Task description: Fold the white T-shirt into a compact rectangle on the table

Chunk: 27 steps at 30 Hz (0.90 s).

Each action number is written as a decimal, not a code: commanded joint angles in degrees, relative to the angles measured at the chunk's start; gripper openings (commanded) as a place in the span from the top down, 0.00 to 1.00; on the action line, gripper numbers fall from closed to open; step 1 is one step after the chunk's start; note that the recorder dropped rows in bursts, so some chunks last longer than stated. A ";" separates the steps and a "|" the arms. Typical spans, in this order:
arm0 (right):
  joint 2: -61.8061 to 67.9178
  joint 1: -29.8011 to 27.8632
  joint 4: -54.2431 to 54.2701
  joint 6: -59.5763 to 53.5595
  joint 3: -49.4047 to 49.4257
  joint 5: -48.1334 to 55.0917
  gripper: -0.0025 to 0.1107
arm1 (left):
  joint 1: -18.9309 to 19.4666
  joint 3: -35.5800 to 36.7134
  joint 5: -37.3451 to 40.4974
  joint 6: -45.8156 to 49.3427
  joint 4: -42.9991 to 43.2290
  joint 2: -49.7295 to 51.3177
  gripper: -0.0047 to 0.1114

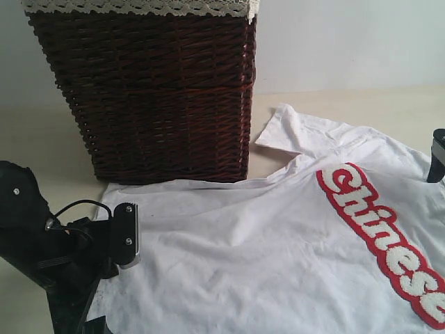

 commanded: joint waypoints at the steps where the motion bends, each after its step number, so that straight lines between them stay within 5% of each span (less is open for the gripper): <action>1: 3.73 0.05 -10.68 -0.65 -0.04 0.35 0.09 | -0.41 0.70 -0.02 0.15 1.56 1.98 0.17; 5: 5.11 0.05 -16.42 3.55 -0.04 1.39 0.17 | -0.41 0.70 -0.02 0.15 1.56 1.98 0.17; 17: 6.57 0.05 -12.02 8.07 -0.04 6.32 0.98 | -0.41 0.70 -0.02 0.15 1.56 1.98 0.17; 27: 5.82 0.05 -10.97 12.37 -0.04 7.94 0.98 | -0.41 0.70 -0.02 0.15 1.56 1.98 0.17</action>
